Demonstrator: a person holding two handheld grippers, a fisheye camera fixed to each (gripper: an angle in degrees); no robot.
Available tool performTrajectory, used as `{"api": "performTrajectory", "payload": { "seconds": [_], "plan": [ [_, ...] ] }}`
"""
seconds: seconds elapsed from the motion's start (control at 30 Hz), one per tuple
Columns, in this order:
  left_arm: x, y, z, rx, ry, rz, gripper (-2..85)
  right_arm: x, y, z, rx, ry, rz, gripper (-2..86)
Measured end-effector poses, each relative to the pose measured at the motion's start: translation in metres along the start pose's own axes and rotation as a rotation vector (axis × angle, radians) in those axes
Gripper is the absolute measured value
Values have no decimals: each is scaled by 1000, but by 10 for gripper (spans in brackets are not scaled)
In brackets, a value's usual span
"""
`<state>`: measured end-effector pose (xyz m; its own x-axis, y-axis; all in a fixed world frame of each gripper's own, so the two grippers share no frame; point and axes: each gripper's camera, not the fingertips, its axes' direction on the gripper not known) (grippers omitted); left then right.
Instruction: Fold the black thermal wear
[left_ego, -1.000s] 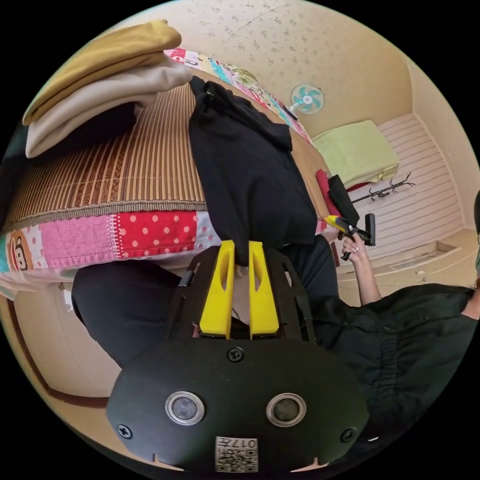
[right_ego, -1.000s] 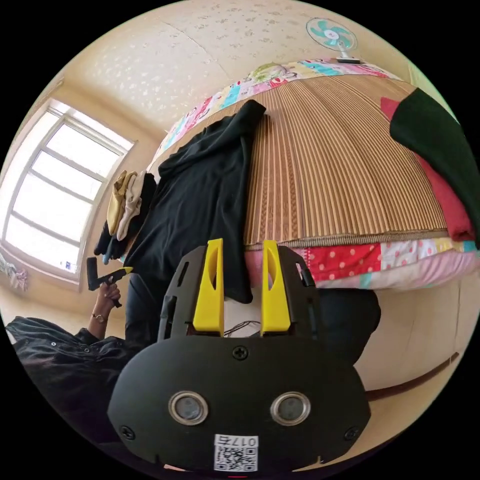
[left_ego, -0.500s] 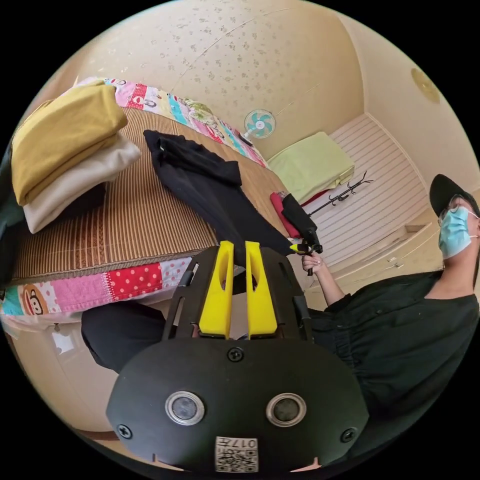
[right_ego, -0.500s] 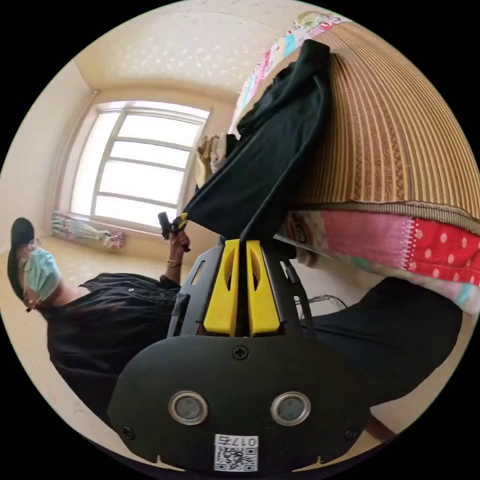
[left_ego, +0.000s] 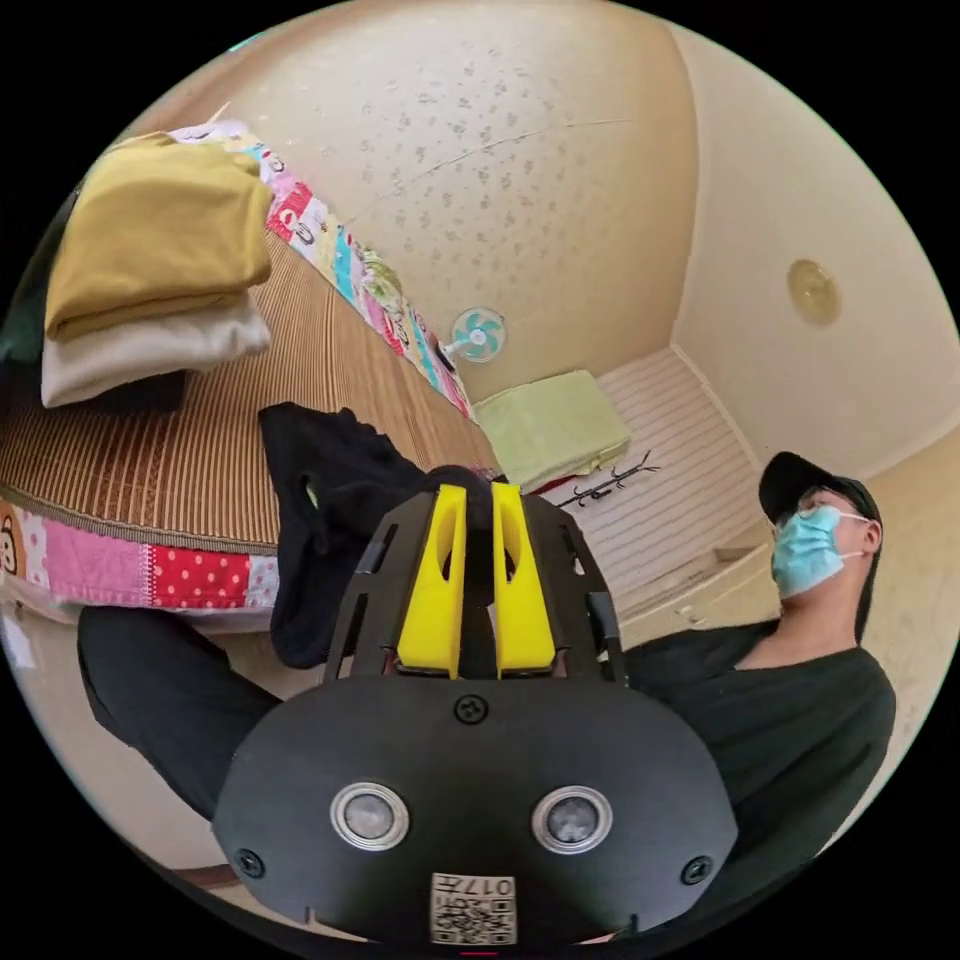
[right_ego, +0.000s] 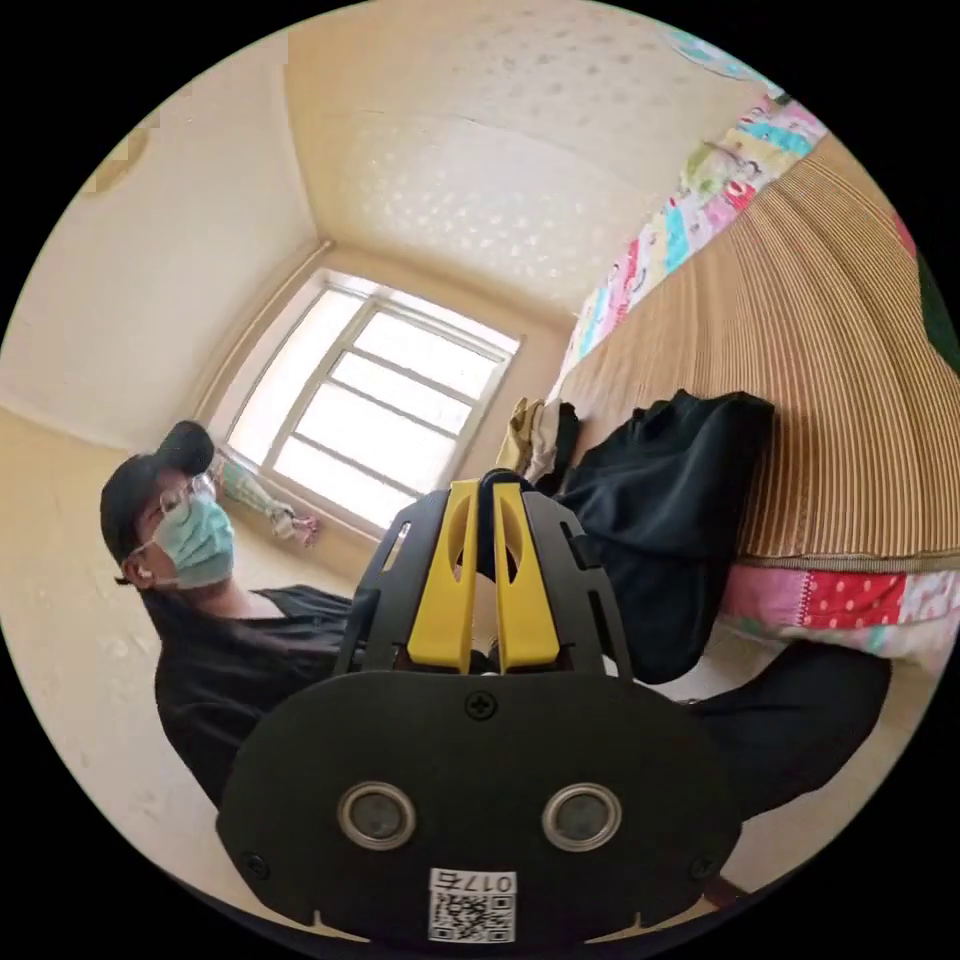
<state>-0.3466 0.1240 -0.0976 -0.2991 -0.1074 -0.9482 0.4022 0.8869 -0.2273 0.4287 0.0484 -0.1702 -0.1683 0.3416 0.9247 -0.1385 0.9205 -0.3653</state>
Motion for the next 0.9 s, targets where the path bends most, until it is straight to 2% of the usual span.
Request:
{"api": "performTrajectory", "payload": {
  "seconds": [0.07,0.13,0.23,0.3,0.33,0.4,0.5,0.57,0.6,0.63,0.7,0.77,0.8,0.9],
  "plan": [
    [-38,-40,30,80,24,-95,50,47,-48,28,77,-51,122,31],
    [-59,-79,61,93,-32,-101,51,68,-82,51,149,0,183,33],
    [-90,-134,116,23,-247,-87,64,87,-133,106,143,353,157,44],
    [-97,-134,125,96,-267,-108,76,98,-135,140,173,438,182,59],
    [-89,-122,122,167,-267,-61,80,92,-124,158,214,434,132,66],
    [-72,-98,126,202,-320,25,81,74,-96,182,292,482,10,70],
    [-61,-63,174,14,-432,167,88,59,-43,229,320,698,-165,65],
    [-83,-42,230,-233,-668,195,86,81,-27,279,110,861,-230,39],
    [-93,-38,240,-276,-766,177,84,92,-27,293,32,932,-215,32],
    [-105,-30,245,-276,-865,175,74,110,-25,318,-86,1084,-203,21],
    [-104,-19,221,-98,-966,122,50,112,-16,340,-56,1168,-273,13],
    [-89,-3,184,148,-1249,50,20,110,-20,369,-22,1264,-175,7],
    [-87,2,175,181,-1251,52,15,107,-20,377,-11,1296,-158,6],
    [-97,27,129,170,-856,68,24,78,-5,423,118,1455,-157,4]
  ]
}}
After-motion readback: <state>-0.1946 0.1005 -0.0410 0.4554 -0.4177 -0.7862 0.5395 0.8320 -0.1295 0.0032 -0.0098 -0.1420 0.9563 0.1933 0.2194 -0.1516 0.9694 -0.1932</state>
